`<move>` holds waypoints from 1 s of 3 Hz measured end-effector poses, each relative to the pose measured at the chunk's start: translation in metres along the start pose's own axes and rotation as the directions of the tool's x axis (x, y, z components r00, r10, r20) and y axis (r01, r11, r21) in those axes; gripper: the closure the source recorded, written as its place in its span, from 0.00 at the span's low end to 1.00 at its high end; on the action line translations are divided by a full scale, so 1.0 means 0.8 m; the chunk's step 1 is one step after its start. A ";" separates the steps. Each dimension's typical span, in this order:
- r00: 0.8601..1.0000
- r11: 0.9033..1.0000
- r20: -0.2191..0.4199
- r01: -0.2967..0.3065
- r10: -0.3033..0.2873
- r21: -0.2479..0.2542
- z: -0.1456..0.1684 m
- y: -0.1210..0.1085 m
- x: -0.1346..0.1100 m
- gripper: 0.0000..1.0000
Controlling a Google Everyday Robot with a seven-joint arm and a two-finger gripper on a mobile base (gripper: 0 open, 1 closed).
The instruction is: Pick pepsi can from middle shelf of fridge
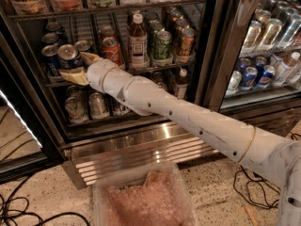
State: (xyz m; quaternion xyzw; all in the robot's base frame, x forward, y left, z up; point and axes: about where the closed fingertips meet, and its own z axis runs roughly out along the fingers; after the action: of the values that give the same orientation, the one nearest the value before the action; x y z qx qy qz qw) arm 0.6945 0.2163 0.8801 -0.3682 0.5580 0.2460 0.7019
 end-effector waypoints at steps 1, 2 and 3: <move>1.000 1.000 -0.011 -0.013 0.013 -0.027 -0.016 -0.001 0.005 1.00; 0.999 0.998 -0.023 -0.029 0.028 -0.056 -0.030 -0.002 0.012 1.00; 0.999 0.996 -0.019 -0.052 0.050 -0.070 -0.044 -0.003 0.015 1.00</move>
Offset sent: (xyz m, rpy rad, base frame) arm -0.0140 -0.0369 -0.0196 -0.0237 0.0669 0.0794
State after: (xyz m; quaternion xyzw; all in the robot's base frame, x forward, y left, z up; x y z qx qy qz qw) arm 0.6784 0.1863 0.8657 -0.3806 0.5641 0.2803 0.6771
